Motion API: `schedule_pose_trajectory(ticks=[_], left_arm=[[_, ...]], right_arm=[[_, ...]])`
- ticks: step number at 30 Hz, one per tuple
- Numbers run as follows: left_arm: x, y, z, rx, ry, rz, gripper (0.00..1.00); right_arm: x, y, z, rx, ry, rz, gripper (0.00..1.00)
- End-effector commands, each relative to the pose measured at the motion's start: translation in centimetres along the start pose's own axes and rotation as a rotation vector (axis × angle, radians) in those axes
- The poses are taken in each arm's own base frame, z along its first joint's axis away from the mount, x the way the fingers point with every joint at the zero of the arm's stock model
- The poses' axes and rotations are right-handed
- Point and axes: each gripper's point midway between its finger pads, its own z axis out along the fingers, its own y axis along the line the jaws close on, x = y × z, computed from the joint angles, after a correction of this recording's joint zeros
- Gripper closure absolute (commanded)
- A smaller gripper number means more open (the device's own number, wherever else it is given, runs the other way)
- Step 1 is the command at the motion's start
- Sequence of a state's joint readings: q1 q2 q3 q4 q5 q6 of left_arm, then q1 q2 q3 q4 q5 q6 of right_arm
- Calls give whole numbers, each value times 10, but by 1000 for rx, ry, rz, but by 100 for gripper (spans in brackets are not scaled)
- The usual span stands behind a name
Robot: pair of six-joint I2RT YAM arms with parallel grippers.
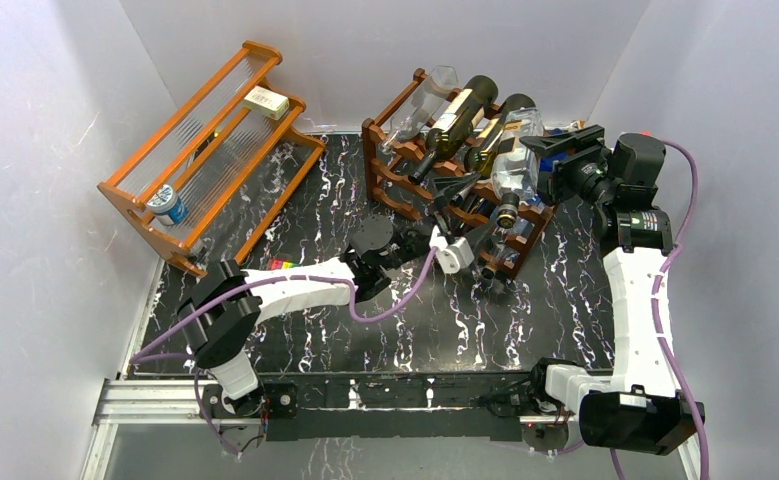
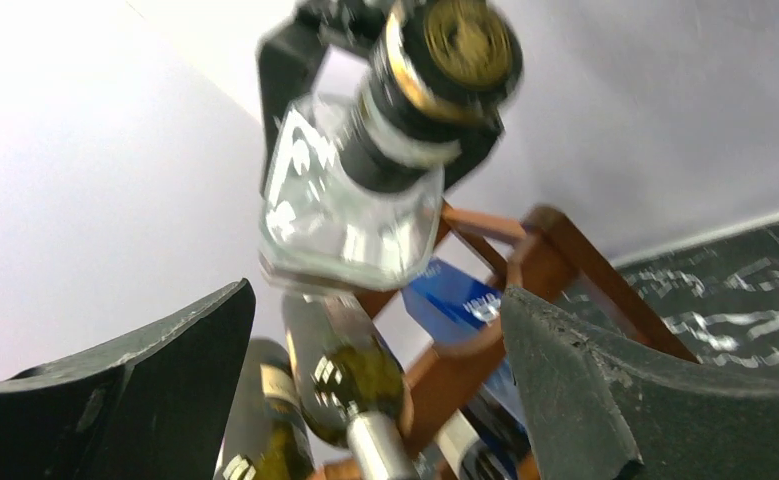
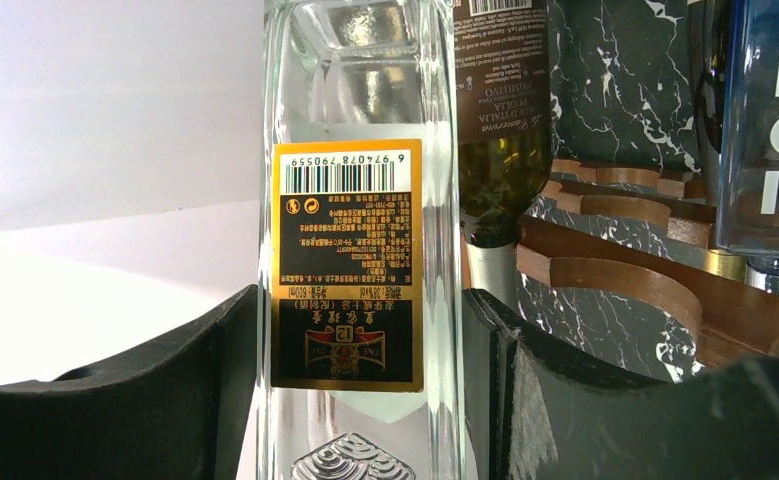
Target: Take the wine bottle off the wine rack
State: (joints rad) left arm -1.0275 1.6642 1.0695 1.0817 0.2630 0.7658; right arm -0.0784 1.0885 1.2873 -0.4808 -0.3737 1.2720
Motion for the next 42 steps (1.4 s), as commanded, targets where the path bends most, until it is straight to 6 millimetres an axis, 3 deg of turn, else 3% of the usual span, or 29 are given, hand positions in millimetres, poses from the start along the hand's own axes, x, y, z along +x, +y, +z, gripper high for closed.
schedule_pose_trajectory(ticks=[1, 7, 16, 31, 32, 34, 42], left_arm=[[-71, 40, 20, -125, -213, 78, 10], [-88, 33, 28, -108, -260, 76, 17], [-84, 20, 44, -83, -272, 75, 37], [-103, 30, 52, -109, -274, 136, 69], [-107, 32, 53, -112, -277, 134, 76], [-112, 38, 53, -127, -275, 106, 100], [-128, 64, 51, -218, -271, -7, 100]], right_arm=[[2, 71, -32, -232, -12, -87, 94], [3, 69, -30, -227, 1, -79, 95], [9, 68, -31, -227, 40, -66, 95], [16, 64, -36, -224, 60, -55, 94], [16, 63, -36, -222, 57, -55, 93], [16, 58, -34, -212, 59, -50, 90], [13, 45, -35, -186, 15, -68, 58]])
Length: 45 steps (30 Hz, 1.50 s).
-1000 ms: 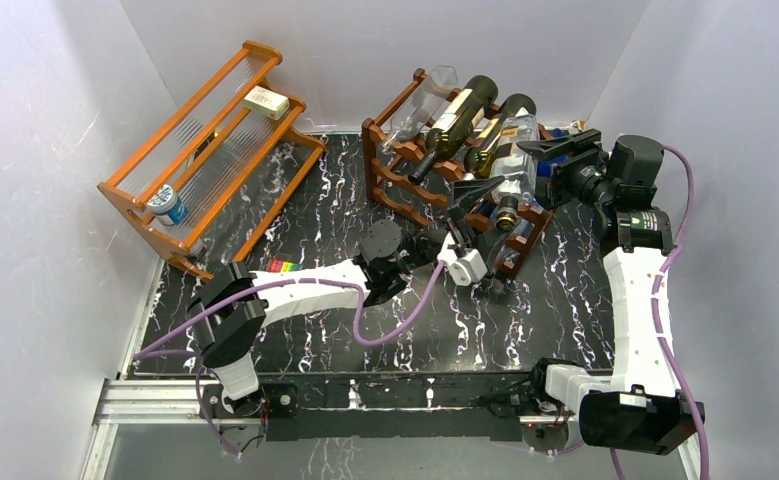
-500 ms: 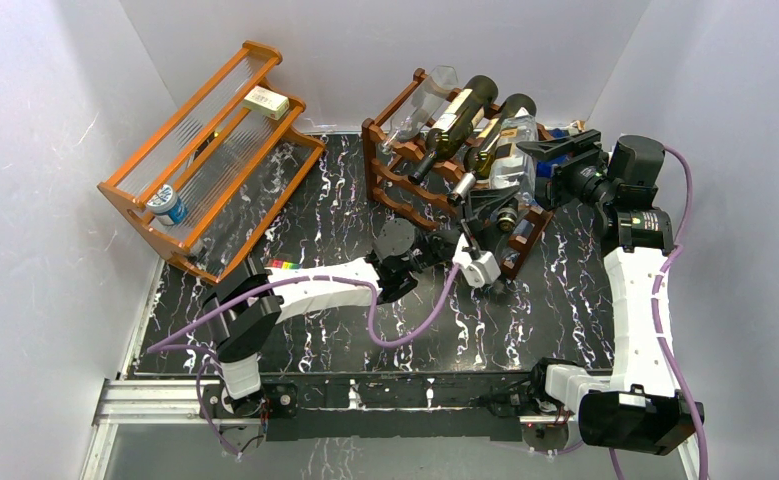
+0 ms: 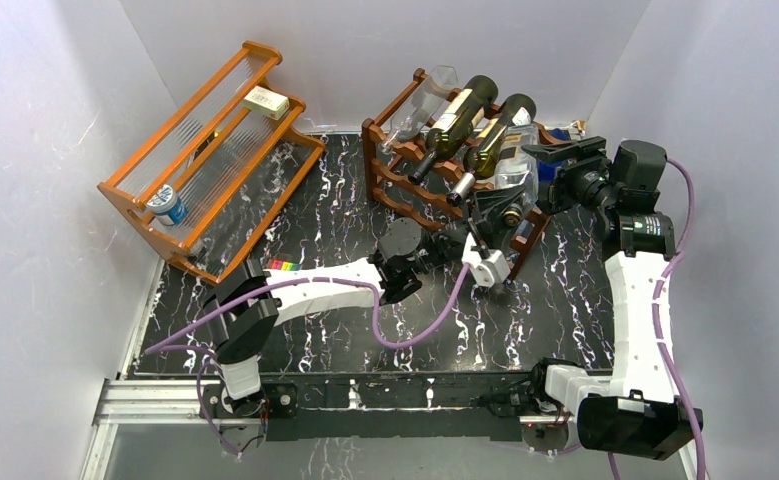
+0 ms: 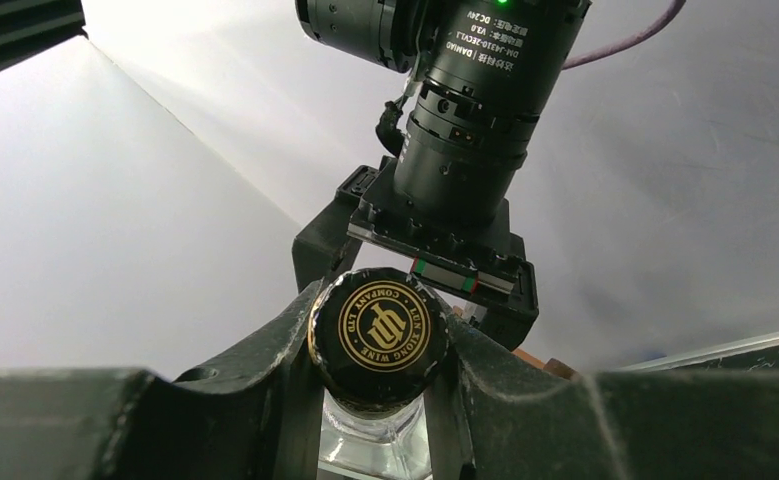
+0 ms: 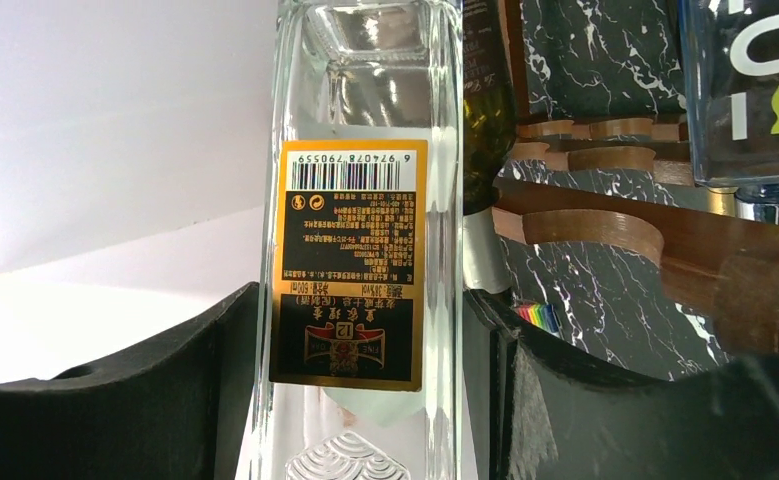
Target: Take the wine bottle off the wine rack
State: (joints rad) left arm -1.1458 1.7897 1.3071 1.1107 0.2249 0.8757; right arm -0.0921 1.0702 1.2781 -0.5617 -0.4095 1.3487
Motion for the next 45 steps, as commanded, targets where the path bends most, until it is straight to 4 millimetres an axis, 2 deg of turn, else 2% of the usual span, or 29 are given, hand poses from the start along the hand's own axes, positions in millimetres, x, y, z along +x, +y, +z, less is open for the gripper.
schedule_pose_trajectory(ticks=[1, 7, 11, 12, 17, 21, 26, 28, 34, 37, 42, 45], left_arm=[[-59, 70, 7, -181, -105, -103, 100], [-61, 84, 3, -252, -88, -182, 100], [-59, 92, 0, -297, -64, -227, 100], [-58, 94, -1, -313, -56, -240, 100], [-57, 117, -8, -423, -26, -351, 100], [-60, 137, -15, -506, -15, -436, 100], [-69, 159, -26, -567, 2, -559, 100], [-82, 169, -30, -574, -16, -631, 100], [-120, 193, -42, -533, -56, -810, 100], [-134, 208, -55, -540, -35, -862, 100], [-132, 210, -75, -513, 140, -901, 100], [-118, 201, -96, -510, 322, -921, 100]], right_arm=[[12, 52, -30, -234, -17, -184, 54], [11, 40, -29, -208, -32, -189, 34], [12, 39, -34, -206, -41, -236, 4], [13, 40, -36, -213, -44, -261, 2], [17, 55, -48, -273, -54, -466, 2], [20, 83, -71, -356, -114, -715, 2], [3, 105, -100, -361, -311, -907, 2], [-4, 109, -107, -340, -366, -947, 2], [-19, 105, -106, -289, -439, -1000, 2], [-23, 100, -103, -275, -453, -1009, 2], [-22, 92, -95, -267, -427, -1013, 2], [-18, 86, -88, -269, -389, -1022, 2]])
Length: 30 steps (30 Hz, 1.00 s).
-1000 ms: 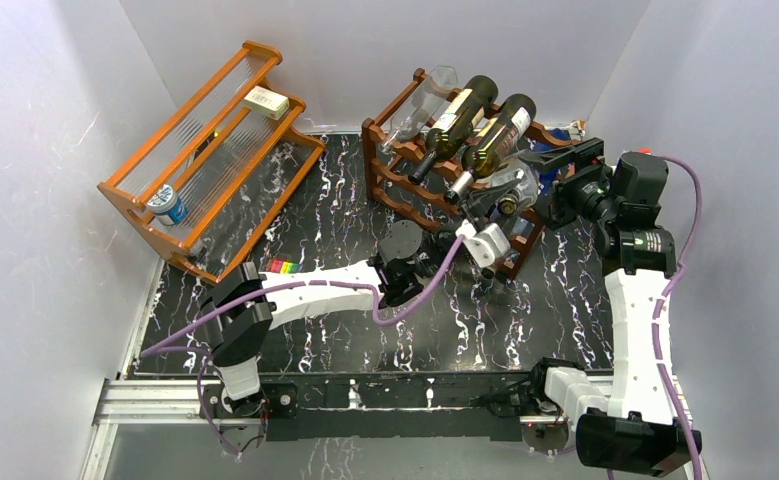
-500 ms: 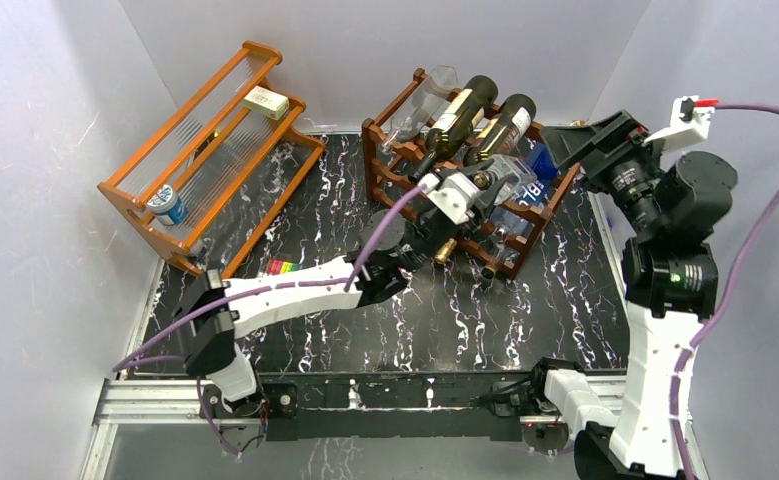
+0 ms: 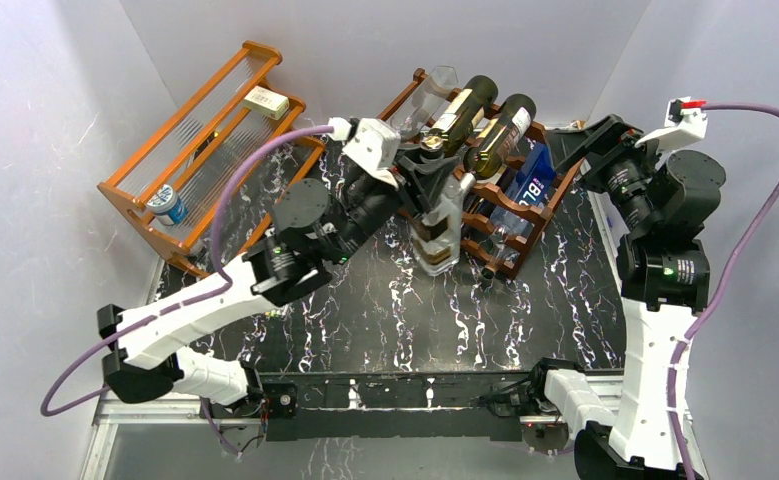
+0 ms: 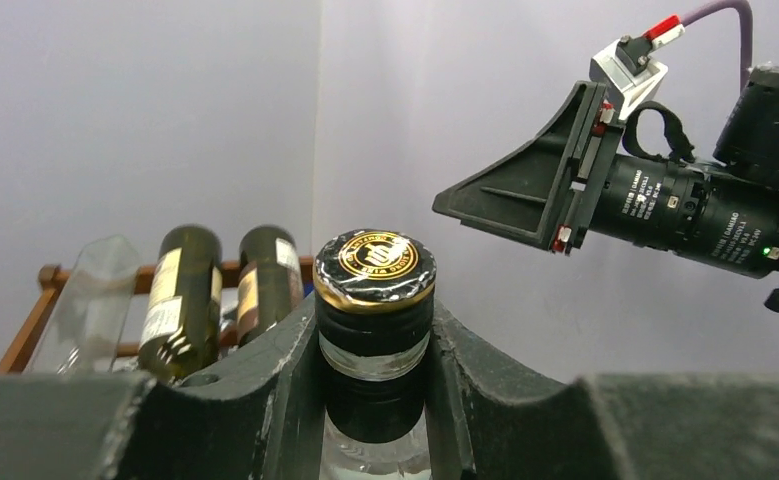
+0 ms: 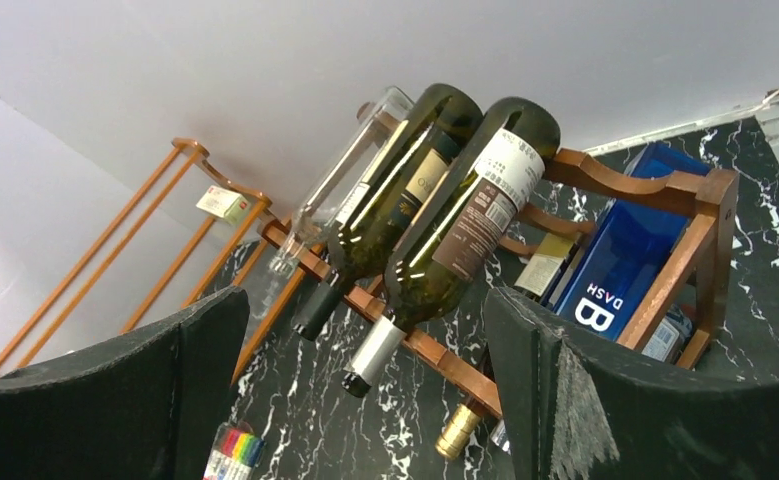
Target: Take the wine bottle off the wine rack
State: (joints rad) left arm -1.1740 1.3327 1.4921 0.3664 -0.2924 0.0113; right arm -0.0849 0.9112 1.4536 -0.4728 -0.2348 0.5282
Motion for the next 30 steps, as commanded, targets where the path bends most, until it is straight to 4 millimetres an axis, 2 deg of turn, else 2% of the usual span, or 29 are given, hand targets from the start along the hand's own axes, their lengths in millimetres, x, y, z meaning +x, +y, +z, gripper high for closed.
schedule_pose_trajectory(ticks=[1, 3, 10, 16, 20, 22, 24, 26, 30], left_arm=[[-57, 27, -39, -108, 37, -82, 100], [-43, 38, -57, -156, 124, -70, 100], [29, 78, -123, -336, 421, -2, 100], [66, 106, -160, -451, 537, 91, 100], [84, 122, -166, -494, 554, 139, 100], [92, 136, -161, -516, 555, 146, 100], [103, 157, -156, -542, 556, 118, 100], [104, 190, -152, -597, 528, 91, 100], [95, 228, -134, -633, 460, 92, 100]], right_arm=[[-2, 5, 3, -45, -13, -50, 2], [4, 2, 5, -42, 11, -53, 2], [22, 0, 10, -72, 70, -50, 2], [40, -6, 12, -80, 152, -78, 2], [50, -5, 7, -104, 181, -98, 2], [53, -5, 4, -107, 180, -100, 2], [55, -5, 1, -108, 180, -104, 2], [55, -6, -1, -100, 183, -108, 2], [53, -6, -4, -87, 200, -124, 2]])
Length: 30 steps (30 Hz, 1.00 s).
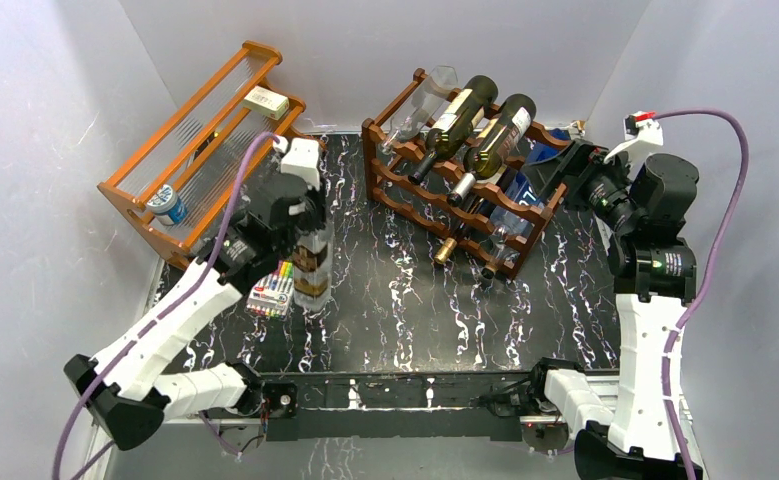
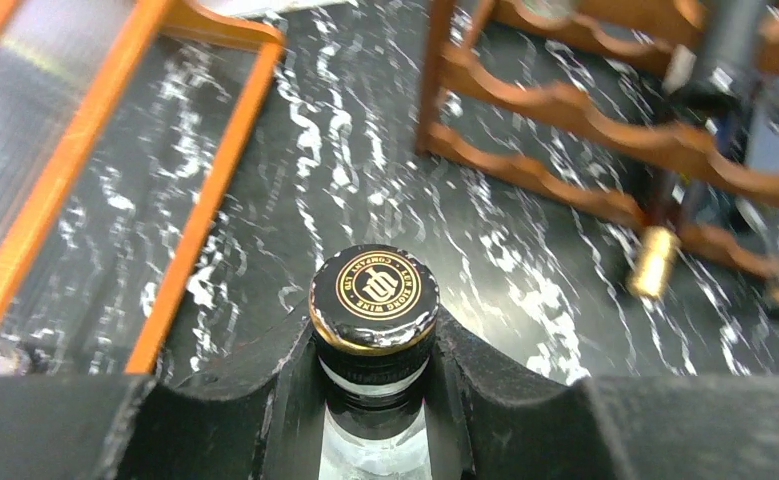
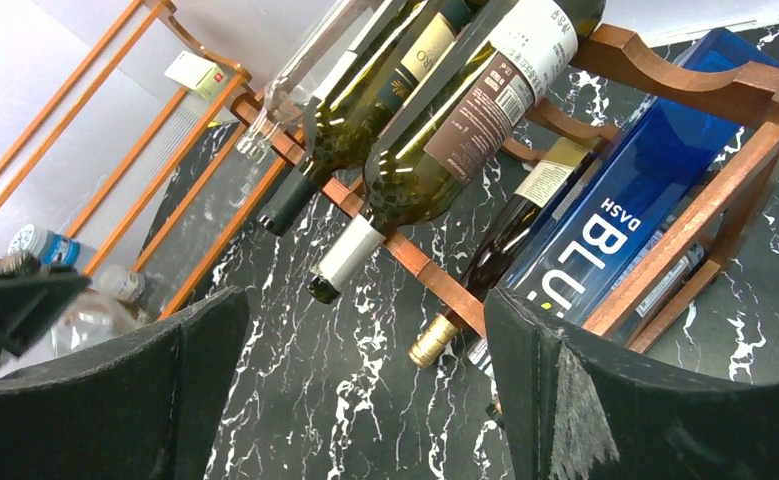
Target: Take the wine bottle off the wine rack
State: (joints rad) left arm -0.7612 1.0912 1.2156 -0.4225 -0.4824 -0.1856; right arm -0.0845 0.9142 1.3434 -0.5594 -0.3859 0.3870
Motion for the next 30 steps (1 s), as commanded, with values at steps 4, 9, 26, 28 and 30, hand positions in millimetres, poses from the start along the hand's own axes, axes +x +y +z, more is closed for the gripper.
schedule_pose_trajectory(ticks=[4, 9, 26, 28, 30], left_arm=[[-89, 28, 36, -13, -316, -136, 100], [-110, 41, 60, -46, -441, -133, 100], [-67, 119, 128, -178, -491, -138, 100], [-55, 112, 132, -141, -495, -95, 100], [-51, 108, 121, -116, -527, -88, 100]], right_arm=[[-4, 9, -10, -30, -28, -50, 2], [-4, 14, 4, -57, 12, -91, 2], [-13, 48, 14, -139, 101, -118, 2], [-14, 50, 14, -146, 99, -112, 2], [-15, 53, 12, -156, 95, -107, 2]])
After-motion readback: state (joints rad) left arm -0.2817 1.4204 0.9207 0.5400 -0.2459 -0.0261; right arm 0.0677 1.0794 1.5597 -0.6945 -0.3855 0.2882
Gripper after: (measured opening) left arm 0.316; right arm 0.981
